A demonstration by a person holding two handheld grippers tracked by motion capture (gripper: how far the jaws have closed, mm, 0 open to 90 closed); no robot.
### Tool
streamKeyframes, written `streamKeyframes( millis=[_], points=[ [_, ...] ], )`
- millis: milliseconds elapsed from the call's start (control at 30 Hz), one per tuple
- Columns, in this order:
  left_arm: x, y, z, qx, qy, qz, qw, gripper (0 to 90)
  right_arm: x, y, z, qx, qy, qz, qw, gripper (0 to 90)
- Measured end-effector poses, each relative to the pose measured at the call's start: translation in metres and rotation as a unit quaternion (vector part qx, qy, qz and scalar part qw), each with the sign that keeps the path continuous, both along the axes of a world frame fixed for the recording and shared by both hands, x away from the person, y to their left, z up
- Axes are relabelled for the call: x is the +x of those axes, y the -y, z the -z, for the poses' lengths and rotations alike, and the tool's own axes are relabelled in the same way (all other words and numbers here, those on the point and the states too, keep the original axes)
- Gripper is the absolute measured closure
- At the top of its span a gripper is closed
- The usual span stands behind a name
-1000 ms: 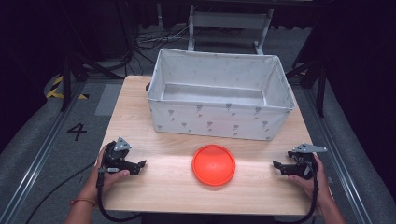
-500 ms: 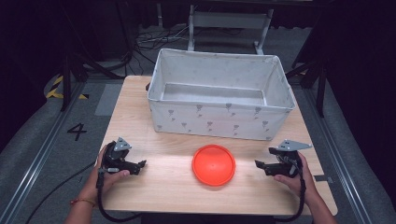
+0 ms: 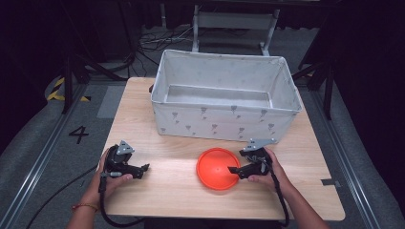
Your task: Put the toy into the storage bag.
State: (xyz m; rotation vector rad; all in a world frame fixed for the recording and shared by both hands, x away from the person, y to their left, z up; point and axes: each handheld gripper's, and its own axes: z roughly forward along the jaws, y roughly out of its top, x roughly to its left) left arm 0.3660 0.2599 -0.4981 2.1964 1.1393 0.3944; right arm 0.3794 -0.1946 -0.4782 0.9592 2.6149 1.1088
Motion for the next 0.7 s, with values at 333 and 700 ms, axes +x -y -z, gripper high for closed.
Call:
streamKeyframes(
  millis=[333, 700],
  points=[
    [0.001, -0.001, 0.0, 0.002, 0.003, 0.005, 1.0, 0.4, 0.013, -0.023, 0.012, -0.039, -0.009, -0.022, 0.9989, 15.6],
    [0.001, -0.001, 0.0, 0.002, 0.003, 0.005, 1.0, 0.4, 0.009, -0.026, 0.011, -0.041, -0.002, -0.019, 0.999, 29.5]
  ],
)
